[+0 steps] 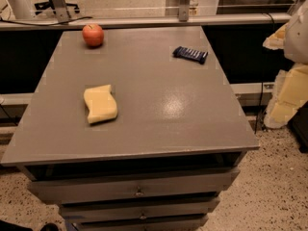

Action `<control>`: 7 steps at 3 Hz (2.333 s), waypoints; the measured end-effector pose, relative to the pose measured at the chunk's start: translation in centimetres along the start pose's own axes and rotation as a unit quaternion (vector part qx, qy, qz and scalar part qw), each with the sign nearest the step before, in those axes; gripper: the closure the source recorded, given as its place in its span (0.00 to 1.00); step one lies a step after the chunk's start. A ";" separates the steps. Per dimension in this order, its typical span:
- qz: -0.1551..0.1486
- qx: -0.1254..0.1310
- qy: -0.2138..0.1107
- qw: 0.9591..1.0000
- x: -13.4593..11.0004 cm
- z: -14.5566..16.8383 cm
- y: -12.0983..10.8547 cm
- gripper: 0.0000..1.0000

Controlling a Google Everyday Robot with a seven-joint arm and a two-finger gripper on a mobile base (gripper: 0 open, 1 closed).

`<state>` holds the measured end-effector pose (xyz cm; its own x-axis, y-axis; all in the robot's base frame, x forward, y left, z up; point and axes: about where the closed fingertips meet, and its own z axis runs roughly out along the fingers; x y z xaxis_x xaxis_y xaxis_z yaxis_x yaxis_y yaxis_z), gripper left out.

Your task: Move rxbar blueberry near apple

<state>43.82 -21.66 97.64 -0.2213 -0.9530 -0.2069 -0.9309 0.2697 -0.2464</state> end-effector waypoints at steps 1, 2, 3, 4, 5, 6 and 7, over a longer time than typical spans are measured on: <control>0.000 0.000 0.000 1.000 0.0 0.0 0.0 0.00; 0.006 0.010 -0.034 0.999 -0.8 1.5 -1.3 0.00; 0.023 0.017 -0.097 0.995 -2.2 6.0 -4.1 0.00; 0.059 0.034 -0.156 0.985 -3.3 10.6 -9.0 0.00; 0.111 0.047 -0.214 0.969 -3.5 14.1 -14.4 0.00; 0.158 0.055 -0.271 0.948 -4.6 16.6 -19.2 0.00; 0.192 0.055 -0.309 0.930 -6.0 18.2 -22.7 0.00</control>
Offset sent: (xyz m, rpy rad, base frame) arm 0.0608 0.0200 -0.0350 0.2087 -0.0977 0.0084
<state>71.56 -19.60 87.27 -0.2906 -0.5319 -0.7954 -0.7742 0.6192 -0.1311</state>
